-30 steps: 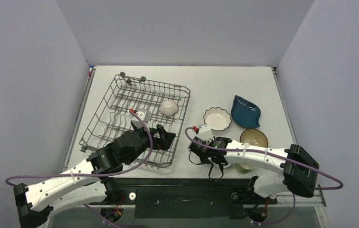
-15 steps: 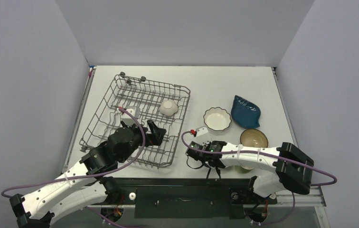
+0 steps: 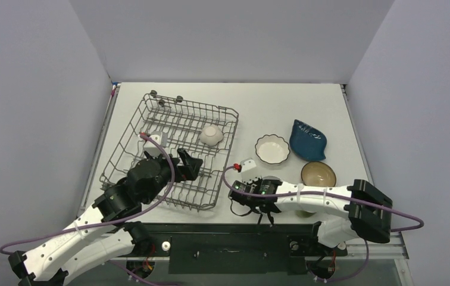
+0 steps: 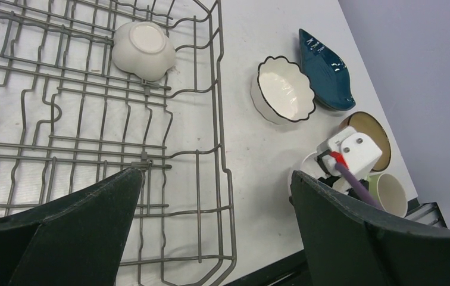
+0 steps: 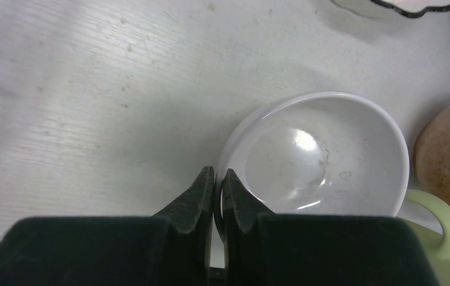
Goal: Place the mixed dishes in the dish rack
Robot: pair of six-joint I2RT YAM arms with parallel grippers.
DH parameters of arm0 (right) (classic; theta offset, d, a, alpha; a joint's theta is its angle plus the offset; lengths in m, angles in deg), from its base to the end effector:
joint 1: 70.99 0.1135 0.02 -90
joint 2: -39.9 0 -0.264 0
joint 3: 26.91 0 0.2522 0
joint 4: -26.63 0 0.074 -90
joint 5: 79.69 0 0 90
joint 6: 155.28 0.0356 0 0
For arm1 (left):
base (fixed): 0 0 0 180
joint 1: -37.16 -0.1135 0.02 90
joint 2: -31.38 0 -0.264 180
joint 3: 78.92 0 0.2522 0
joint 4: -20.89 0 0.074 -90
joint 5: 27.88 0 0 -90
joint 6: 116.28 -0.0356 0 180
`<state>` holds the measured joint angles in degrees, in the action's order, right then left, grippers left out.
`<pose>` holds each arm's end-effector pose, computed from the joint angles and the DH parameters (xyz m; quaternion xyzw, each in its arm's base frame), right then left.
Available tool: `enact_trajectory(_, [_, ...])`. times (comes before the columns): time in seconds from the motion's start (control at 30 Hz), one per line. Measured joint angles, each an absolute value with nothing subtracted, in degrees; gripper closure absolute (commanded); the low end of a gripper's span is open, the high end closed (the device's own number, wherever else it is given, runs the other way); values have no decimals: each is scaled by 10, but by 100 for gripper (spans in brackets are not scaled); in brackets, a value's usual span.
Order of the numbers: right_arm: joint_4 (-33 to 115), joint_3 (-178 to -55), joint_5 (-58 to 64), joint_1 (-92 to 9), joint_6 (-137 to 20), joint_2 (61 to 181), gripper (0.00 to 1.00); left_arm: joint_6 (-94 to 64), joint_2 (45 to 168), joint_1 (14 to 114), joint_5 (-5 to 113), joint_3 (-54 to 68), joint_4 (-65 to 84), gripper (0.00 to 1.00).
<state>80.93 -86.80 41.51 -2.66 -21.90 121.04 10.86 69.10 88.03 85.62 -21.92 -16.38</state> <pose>0.1059 0.2167 0.1818 -0.1734 0.9403 -0.0495 0.2888 0.1061 -0.1079 0.3254 -0.0242 0.8006 -0.2813 0.5284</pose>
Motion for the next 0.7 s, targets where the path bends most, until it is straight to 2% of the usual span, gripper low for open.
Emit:
enact_trajectory(0.13, [794,-887,402,-28,-232,1163,100,114,691,879,853,-219,-167,4])
enact_trajectory(0.43, [631,-871,277,-36,-384,924,100,197,698,832,779,-217,-162,4])
enact_trajectory(0.53, [604,-876,241,-38,-460,911,100,243,726,758,691,-206,-155,3])
enact_trajectory(0.7, [595,-895,189,-38,-586,957,100,329,793,643,511,-200,-106,3])
